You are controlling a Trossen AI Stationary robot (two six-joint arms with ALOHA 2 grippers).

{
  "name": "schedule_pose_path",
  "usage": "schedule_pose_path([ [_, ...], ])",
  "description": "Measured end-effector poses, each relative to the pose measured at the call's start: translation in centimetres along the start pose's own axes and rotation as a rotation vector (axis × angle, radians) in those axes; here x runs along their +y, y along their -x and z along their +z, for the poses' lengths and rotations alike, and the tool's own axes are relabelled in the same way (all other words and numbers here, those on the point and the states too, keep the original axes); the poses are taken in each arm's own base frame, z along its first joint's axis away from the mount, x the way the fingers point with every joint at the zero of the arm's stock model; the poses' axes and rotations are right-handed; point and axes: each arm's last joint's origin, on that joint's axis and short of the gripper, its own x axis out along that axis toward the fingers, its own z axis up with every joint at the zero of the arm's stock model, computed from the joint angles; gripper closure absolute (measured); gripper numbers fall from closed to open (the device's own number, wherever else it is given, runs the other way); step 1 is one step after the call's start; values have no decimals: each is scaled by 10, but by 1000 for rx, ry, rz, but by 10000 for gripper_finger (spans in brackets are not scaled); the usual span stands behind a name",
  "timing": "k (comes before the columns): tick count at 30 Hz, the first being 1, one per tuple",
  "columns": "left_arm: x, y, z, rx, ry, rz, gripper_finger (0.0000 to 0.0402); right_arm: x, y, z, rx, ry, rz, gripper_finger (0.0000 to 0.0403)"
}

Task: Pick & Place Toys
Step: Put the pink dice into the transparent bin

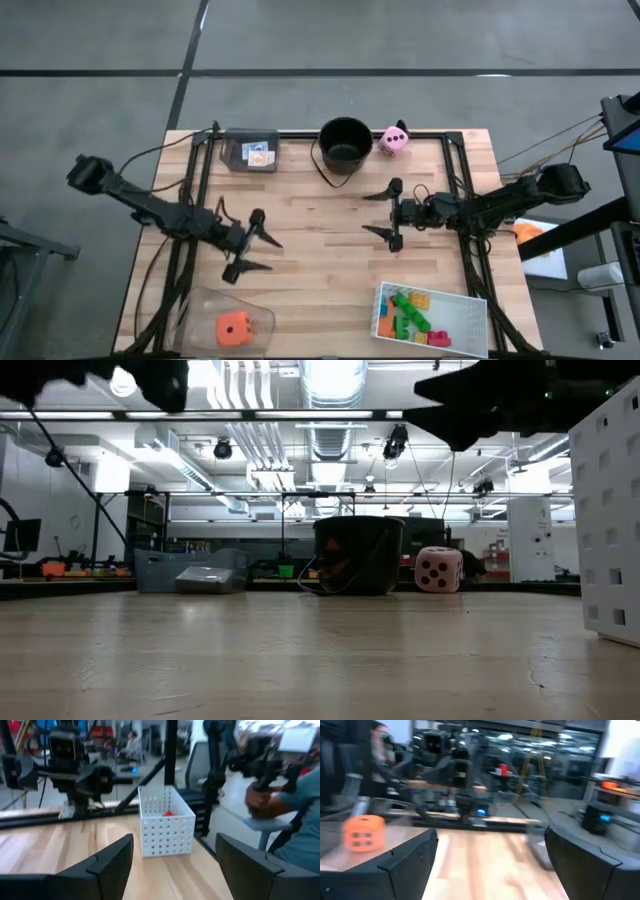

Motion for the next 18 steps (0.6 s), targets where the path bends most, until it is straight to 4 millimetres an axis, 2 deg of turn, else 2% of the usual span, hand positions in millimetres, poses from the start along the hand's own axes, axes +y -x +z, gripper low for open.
schedule_pose_path([
  [2, 19, 6, -11, -33, 15, 7, 123, -3, 3, 0, 17, 6, -59, 42],
  [5, 49, 17, -27, -34, 58, 105, 123, -10, 7, 2, 99, 28, -169, 42],
  [9, 78, 33, -41, -17, 112, 221, 123, -27, 8, 14, 318, 58, -354, 42],
  [12, 91, 42, -49, -12, 120, 304, 123, -42, 9, 29, 467, 42, -482, 42],
  [18, 97, 49, -53, -21, 114, 364, 123, -80, 3, 55, 715, 10, -657, 42],
])
